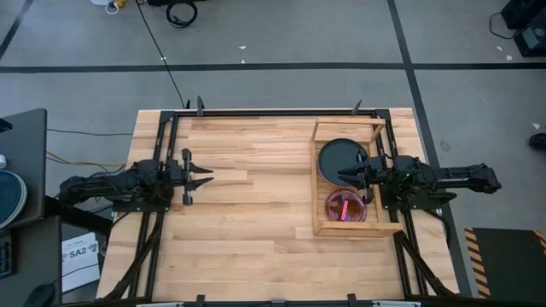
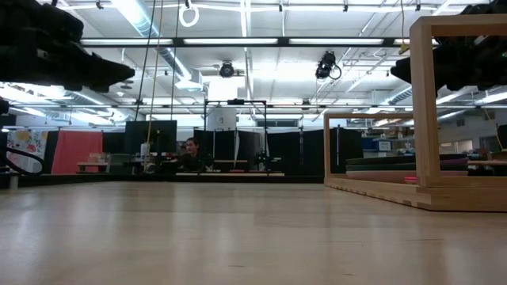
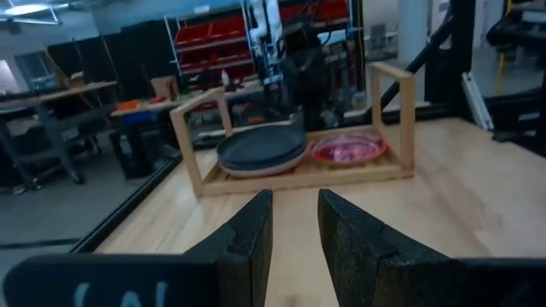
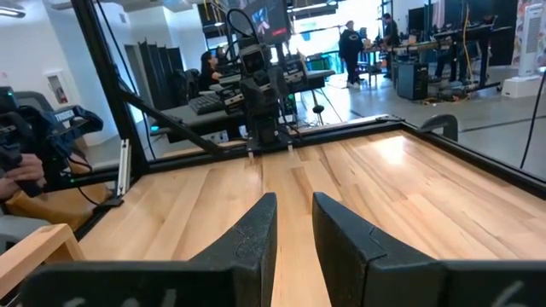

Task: Place and stack plates onto a shelf
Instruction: Return to Home Position

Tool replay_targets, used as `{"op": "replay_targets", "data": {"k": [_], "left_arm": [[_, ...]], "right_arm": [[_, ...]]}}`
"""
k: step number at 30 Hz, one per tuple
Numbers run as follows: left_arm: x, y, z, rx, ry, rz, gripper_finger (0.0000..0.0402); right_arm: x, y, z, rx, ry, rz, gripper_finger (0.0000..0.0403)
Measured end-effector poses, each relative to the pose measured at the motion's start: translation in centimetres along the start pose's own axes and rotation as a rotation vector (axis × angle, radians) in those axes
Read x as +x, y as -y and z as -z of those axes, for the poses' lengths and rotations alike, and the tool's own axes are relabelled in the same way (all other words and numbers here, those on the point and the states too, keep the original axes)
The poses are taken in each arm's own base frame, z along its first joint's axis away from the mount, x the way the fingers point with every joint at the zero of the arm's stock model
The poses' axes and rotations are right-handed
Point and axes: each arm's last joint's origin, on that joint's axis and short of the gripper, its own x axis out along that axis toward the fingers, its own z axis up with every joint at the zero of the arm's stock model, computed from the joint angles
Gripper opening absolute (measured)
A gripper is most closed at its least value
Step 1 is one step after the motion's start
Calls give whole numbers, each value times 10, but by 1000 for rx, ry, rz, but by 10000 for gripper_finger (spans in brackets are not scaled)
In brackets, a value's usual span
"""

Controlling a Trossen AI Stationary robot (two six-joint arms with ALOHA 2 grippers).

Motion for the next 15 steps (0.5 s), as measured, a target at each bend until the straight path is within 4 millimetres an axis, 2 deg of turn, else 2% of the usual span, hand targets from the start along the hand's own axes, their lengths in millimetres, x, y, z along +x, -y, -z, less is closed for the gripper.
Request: {"op": "replay_targets", "data": {"k": [15], "left_arm": [[0,-1,3,5,-26,-12,103]], "right_arm": [[0,1,4,-27,-43,6,83]]}}
